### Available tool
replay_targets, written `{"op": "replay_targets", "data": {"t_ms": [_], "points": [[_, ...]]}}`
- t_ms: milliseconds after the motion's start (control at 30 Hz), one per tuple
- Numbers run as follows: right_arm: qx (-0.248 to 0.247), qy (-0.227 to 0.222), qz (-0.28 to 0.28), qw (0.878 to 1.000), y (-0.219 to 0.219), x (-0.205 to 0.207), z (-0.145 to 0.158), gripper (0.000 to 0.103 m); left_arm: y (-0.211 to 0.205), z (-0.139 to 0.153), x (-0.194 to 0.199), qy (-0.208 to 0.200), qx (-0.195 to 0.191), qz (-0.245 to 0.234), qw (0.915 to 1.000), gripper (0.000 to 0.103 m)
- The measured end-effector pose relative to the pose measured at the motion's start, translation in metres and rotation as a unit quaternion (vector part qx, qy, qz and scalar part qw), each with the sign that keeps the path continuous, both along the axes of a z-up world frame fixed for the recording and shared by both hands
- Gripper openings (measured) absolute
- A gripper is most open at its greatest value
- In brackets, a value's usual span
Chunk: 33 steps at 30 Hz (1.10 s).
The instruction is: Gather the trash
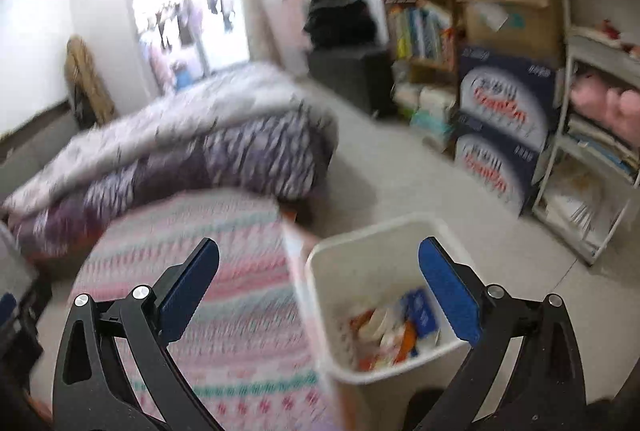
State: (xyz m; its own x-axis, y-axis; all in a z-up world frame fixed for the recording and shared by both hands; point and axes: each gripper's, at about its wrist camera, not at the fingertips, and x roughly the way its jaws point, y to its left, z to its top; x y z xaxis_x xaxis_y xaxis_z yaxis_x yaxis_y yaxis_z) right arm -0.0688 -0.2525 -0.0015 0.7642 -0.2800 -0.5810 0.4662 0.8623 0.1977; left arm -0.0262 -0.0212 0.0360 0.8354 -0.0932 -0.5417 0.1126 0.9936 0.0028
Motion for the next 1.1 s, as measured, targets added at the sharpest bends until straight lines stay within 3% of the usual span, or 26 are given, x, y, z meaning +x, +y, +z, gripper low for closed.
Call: {"op": "replay_targets", "data": {"t_ms": [333,567,1100], "points": [[0.014,0.072,0.063,0.995,0.047,0.036,-0.052,0.096,0.030,-0.064,0.025,0.092,0.046,0.068,0.9923,0.096],[-0.003,0.093,0.075,0.993,0.064,0.045,-0.061,0.096,0.038,-0.077,0.034,0.112,0.051,0.096,0.9878,0.096],[0.008,0.104,0.081,0.991,0.066,0.047,-0.066,0.096,0.034,-0.081,0.031,0.115,0.060,0.095,0.9871,0.096]]}}
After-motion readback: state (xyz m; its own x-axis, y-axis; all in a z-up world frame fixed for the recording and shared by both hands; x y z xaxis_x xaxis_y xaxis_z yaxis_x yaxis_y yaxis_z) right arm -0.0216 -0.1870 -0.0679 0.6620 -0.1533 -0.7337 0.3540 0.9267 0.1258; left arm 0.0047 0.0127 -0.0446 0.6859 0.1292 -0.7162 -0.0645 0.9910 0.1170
